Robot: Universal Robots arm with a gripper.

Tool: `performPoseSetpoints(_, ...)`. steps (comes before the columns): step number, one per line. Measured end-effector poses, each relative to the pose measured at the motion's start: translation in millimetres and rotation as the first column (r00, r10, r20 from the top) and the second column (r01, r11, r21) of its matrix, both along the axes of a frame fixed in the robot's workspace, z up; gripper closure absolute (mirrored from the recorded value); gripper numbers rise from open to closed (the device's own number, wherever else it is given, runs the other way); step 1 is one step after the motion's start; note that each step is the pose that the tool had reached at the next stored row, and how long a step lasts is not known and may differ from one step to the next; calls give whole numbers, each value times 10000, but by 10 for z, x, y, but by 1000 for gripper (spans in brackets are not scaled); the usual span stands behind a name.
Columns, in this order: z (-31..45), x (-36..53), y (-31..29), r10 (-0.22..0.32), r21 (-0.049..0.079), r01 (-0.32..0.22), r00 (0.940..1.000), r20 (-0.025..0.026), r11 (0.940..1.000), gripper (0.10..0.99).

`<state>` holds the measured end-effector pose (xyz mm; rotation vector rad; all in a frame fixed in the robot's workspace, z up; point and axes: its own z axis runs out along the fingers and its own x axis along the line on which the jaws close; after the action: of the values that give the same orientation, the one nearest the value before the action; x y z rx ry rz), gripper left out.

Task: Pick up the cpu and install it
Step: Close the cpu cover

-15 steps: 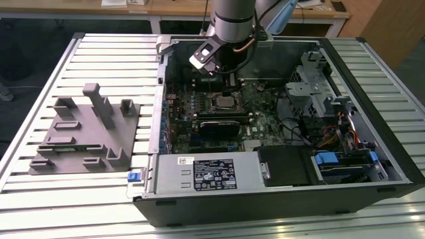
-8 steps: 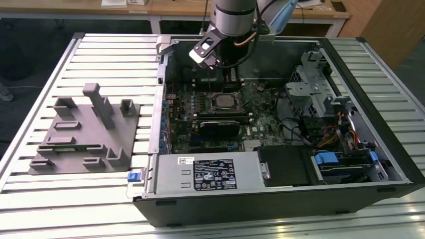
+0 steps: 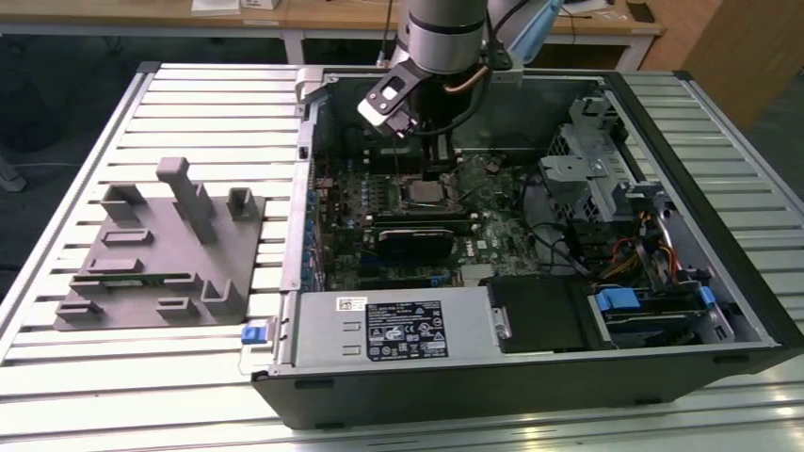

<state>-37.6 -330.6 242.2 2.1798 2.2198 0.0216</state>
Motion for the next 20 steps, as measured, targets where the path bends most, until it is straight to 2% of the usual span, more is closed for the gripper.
performPoseSetpoints(3,41,0,-1,0,4,0,10000,0,10000,980)
performPoseSetpoints(13,291,0,-1,1,16,-1,10000,0,10000,980)
performPoseSetpoints(20,301,4,-2,3,17,-3,10000,0,10000,980)
